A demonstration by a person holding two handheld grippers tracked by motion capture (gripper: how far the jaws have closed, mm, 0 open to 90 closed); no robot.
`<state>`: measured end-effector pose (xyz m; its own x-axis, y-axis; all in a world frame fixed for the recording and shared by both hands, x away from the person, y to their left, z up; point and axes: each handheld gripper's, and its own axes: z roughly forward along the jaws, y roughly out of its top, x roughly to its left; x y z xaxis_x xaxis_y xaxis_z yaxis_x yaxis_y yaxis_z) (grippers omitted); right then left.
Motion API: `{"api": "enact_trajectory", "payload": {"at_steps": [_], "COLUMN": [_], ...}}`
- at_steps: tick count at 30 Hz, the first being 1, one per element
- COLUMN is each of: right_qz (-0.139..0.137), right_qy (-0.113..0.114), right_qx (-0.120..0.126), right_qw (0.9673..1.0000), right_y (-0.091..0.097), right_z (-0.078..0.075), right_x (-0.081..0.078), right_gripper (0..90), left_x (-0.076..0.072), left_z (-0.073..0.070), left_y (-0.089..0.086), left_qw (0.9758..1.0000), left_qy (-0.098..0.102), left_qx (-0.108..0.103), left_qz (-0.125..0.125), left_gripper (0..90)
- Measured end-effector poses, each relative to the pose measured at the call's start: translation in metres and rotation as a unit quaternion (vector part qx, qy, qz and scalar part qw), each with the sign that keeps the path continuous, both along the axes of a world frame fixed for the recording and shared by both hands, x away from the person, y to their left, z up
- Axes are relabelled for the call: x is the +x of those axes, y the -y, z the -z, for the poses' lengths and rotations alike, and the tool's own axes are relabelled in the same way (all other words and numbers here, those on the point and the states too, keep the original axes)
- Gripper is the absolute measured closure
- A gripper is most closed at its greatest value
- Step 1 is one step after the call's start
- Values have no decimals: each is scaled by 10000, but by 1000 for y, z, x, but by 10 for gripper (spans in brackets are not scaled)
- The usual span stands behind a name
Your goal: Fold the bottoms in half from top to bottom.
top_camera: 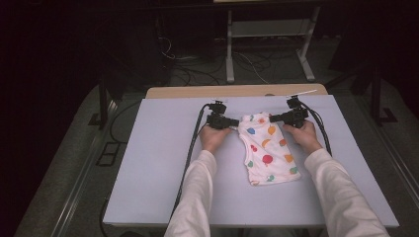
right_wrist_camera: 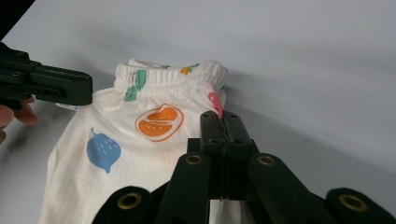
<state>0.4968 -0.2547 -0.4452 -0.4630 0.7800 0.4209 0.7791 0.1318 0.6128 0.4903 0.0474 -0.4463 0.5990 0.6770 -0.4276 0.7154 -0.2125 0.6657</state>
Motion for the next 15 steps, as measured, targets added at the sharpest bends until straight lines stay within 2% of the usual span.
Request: {"api": "enact_trajectory", "payload": {"at_steps": [2,8,15], "right_qz": [33,90,124], "right_qy": [58,154,307], "right_qx": [45,212,292], "right_qw": [10000,9996,9990], "right_y": [1,4,7], "right_z": [-1,-3,-9], "right_x": [-2,-10,-20], "right_gripper": [877,877,876], "left_x": [-1,-7,-13], "left_z": [-2,-7,-10], "left_y": [0,2,7], "left_qw": [10000,9998,9996], "left_qy": [19,83,107], "left_qx": [-93,-171,-264], "left_qz": [7,46,54], "left_gripper": [886,885,885]}}
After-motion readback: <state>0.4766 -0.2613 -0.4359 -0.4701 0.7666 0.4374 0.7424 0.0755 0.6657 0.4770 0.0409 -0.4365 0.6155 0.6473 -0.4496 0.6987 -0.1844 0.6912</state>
